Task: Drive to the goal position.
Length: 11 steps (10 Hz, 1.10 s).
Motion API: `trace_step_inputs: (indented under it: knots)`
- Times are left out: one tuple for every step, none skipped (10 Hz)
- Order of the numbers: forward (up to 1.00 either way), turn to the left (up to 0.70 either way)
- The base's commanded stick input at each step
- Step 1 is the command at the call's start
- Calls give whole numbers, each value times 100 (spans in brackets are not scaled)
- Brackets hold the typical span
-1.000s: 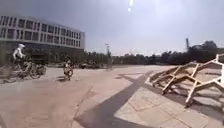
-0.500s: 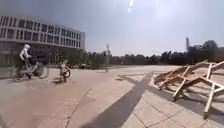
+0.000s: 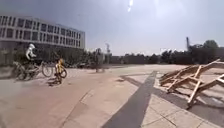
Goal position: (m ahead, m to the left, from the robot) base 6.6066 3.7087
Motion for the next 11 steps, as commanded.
trace_step_inputs:
  knots:
    - [70,0]
    - [70,-13]
    - [70,-27]
    - [70,-34]
    - [70,-25]
    - [70,0]
    - [70,0]
    - [70,0]
    - [70,3]
    - [70,8]
    - [70,18]
